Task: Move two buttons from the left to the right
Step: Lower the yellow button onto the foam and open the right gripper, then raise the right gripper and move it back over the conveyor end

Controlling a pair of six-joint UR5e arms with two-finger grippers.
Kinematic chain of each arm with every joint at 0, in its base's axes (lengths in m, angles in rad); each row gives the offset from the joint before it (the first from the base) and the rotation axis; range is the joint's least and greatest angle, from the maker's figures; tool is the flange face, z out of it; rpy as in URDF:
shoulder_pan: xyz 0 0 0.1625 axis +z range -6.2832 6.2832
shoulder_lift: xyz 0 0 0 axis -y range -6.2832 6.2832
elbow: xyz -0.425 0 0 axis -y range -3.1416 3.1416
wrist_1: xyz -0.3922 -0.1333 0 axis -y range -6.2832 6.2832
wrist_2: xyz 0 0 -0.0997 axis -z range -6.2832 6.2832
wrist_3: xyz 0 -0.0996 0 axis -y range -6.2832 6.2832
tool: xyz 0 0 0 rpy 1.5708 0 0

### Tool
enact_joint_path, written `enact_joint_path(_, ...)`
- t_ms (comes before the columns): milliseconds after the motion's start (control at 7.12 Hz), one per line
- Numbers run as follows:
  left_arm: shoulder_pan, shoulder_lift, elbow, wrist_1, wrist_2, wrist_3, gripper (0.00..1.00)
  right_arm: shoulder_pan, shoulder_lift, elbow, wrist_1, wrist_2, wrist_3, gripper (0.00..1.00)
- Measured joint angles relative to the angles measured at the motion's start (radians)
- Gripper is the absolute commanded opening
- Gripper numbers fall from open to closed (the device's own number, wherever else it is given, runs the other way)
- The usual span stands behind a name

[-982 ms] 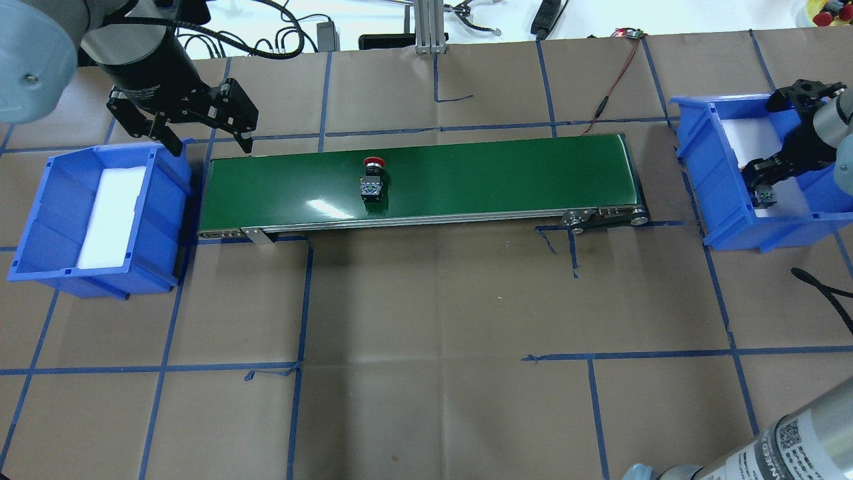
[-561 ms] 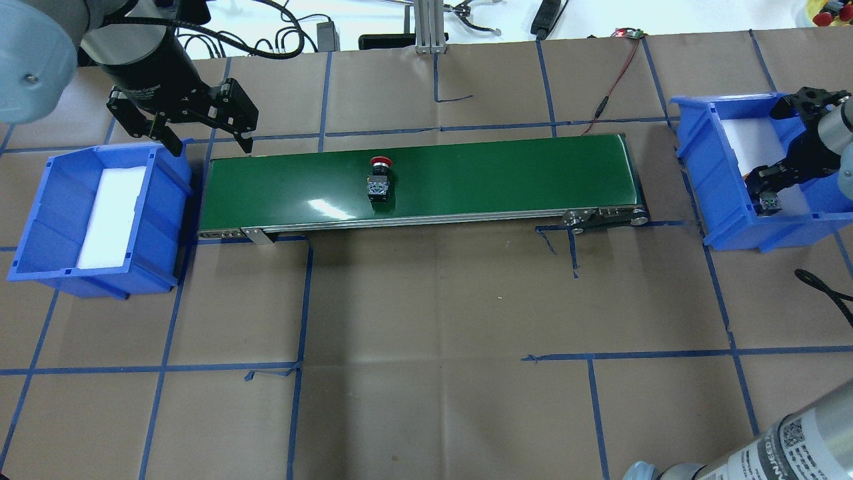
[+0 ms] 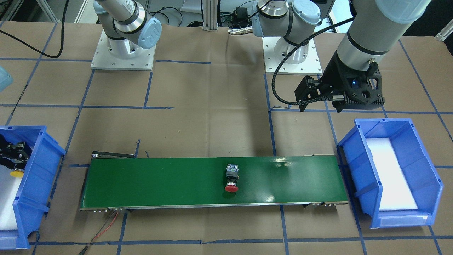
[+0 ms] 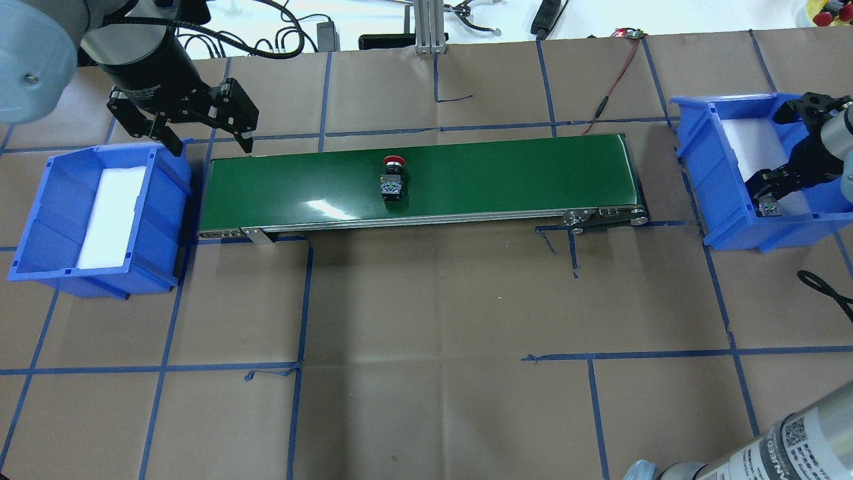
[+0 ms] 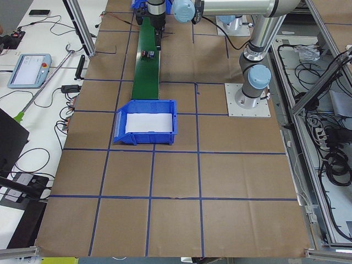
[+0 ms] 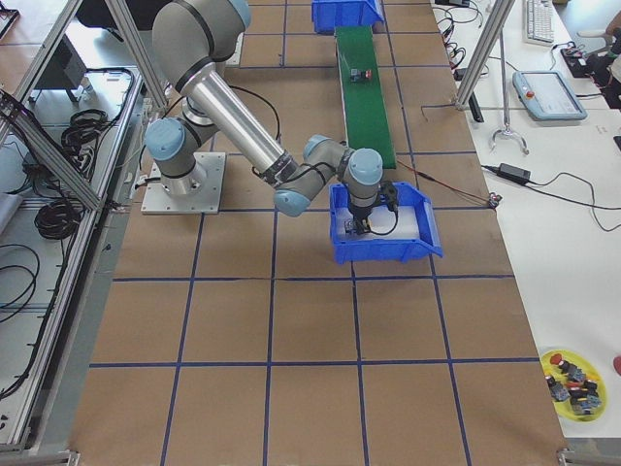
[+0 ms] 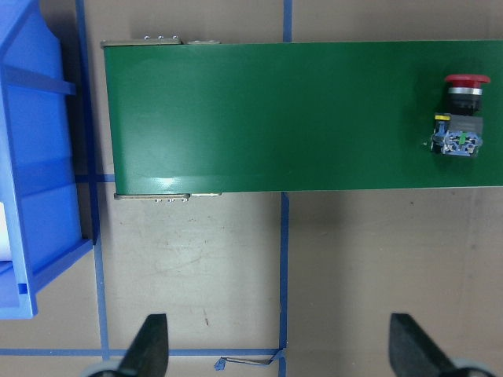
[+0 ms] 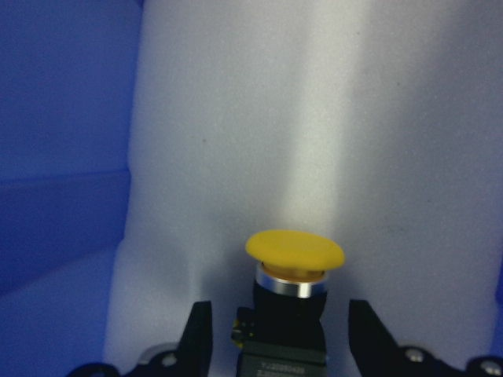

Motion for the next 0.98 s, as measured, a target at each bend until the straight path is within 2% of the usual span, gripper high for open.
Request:
enact_joint_path(281,0.000,0.000,0.000,0.000,-0.001,-0.001,1.00,0.001,-0.018,-0.023,0.005,0.001,0.002,1.00)
enact_joint_path(561,-0.001,0.000,0.000,0.000,-0.002,-0.001,1.00,0.007,-0.062,-0.101,0.028,-0.003,0.031,1.00)
enact_joint_path(702,0.000,0.000,0.000,0.000,-0.002,-0.001,1.00,0.017,-0.083,-0.161,0.091,-0.006,0.085,1.00)
enact_joint_path(982,0.000,0.000,0.000,0.000,-0.002,-0.001,1.00,0.094,-0.104,-0.324,0.340,-0.008,0.236,1.00)
